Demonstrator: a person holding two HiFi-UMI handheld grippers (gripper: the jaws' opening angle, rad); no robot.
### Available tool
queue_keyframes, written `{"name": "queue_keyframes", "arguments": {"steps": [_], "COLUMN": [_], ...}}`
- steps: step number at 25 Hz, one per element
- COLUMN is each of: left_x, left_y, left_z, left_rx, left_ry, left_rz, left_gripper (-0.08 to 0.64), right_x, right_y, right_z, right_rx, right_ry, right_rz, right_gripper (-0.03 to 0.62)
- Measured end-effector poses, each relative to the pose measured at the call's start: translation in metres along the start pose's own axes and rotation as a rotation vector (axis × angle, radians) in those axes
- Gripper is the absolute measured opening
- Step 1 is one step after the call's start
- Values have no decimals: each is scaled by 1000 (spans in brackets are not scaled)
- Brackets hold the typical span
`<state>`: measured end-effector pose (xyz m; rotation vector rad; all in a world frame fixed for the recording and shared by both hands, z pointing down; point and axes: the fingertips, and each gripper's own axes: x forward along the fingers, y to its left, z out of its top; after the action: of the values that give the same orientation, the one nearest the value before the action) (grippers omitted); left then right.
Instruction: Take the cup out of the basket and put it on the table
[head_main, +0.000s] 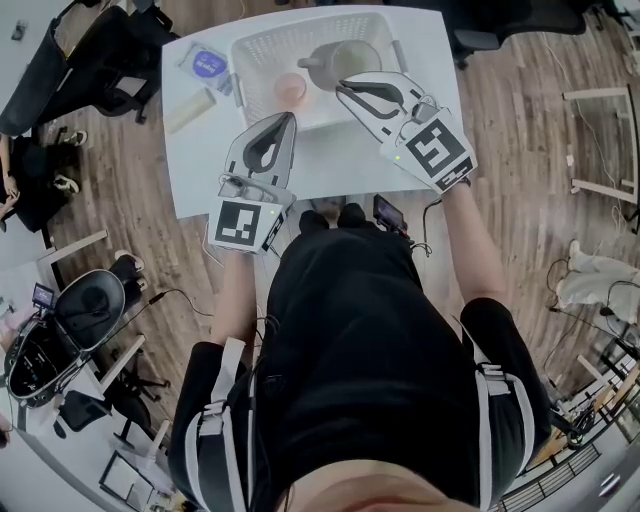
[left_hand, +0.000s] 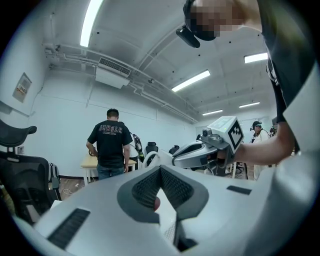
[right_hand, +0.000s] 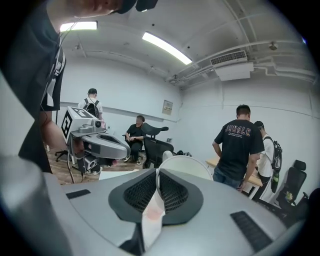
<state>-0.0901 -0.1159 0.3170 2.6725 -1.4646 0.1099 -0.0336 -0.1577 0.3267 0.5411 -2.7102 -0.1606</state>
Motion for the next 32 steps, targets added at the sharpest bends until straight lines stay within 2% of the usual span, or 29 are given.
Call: {"name": "queue_keyframes", "arguments": {"steps": [14,21,32], "left_x": [-5,-6,-15], "left_y": [-21,-23,-35], "left_z": [-12,-22,-38], "left_rx": [-13,-23,-49], "left_ry": [4,17,26], "left_rz": [-47,-56,-82], "left_gripper": [17,18,18], "right_x": [-44,-48,-49], "right_y": [38,53,79], "right_z": [-11,-41,-60], "right_rx": [83,165,174], "right_ry": [-59,-15,6], "right_rz": [-60,-66,-37], "right_gripper": [35,35,35]}}
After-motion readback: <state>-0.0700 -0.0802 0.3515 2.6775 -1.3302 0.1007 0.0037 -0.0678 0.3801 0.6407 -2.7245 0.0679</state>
